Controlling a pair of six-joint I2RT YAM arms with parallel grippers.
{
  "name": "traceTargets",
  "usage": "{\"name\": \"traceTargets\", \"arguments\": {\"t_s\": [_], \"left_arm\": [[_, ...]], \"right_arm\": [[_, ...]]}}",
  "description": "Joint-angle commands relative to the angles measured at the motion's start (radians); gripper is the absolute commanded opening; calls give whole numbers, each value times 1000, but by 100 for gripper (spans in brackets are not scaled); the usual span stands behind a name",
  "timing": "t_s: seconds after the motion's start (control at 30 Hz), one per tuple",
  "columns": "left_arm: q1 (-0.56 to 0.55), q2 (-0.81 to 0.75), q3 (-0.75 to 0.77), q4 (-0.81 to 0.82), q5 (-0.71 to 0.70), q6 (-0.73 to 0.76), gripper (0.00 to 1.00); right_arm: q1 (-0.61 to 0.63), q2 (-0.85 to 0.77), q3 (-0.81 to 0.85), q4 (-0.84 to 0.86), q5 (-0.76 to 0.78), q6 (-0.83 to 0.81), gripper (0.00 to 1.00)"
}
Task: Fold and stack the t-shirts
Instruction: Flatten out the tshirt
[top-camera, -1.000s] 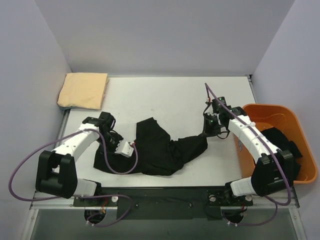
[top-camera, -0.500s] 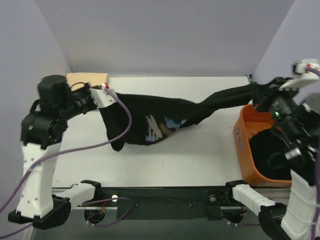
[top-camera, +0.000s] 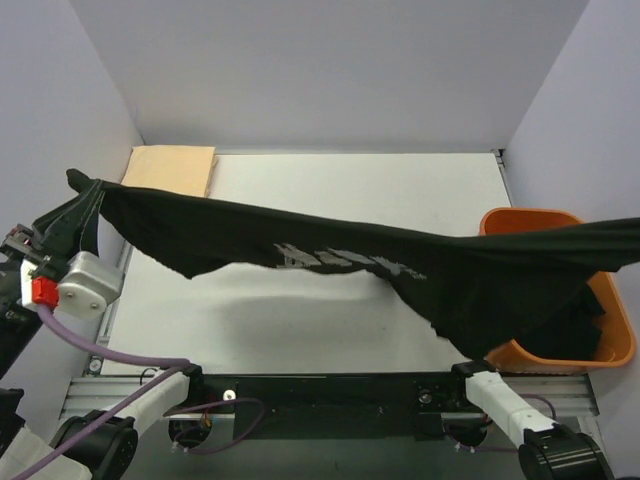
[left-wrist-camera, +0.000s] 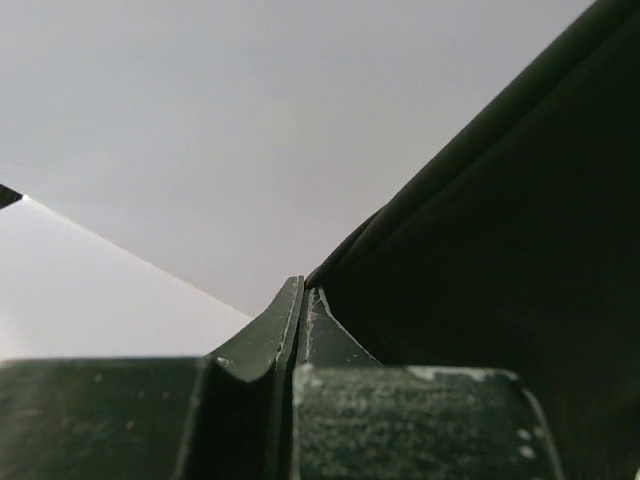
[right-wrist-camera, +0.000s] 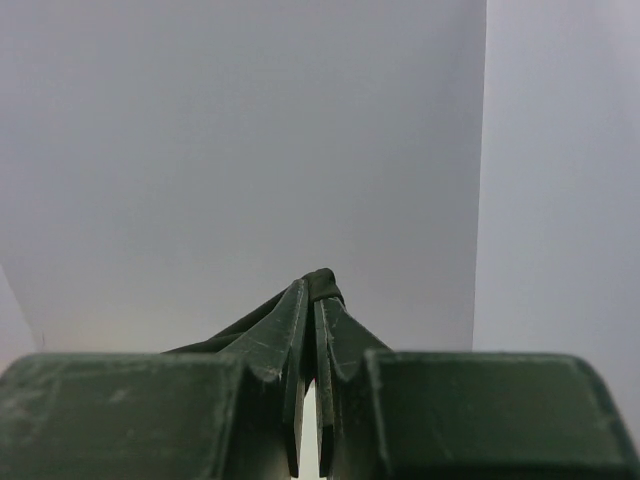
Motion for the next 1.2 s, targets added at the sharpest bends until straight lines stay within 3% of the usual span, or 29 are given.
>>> {"name": "traceTargets", "arguments": {"t_s": [0.0,0.2,0.37,0.47,0.53,0.67,0.77,0.97,1.07,1.17], "left_arm": [[7,29,26,-33,26,-45,0],[7,75,-58,40,-54,-51,0],[6,165,-185,138,-140,-36,0],[10,254,-227,216,-183,-25,0],[29,334,-228,279,-197,-24,0],[81,544,-111,418,-238,-51,0],[116,677,72,513,-264,-91,0],[136,822,226,749,-327,-68,0],[138,879,334,763,-333,-27,0],[138,856,321,758,-318,18,0]], "right_arm": [[-8,-24,-25,66,43,-27,0],[21,92,-83,66,31,-56,0],[116,241,-82,113,152,-160,0],[86,379,-96,179,137,-190,0],[-29,489,-77,218,41,-133,0],[-193,718,39,340,-130,115,0],[-244,817,75,497,-171,310,0],[-270,940,219,757,-139,422,0],[-316,926,219,805,-130,435,0],[-379,878,193,775,-171,436,0]]}}
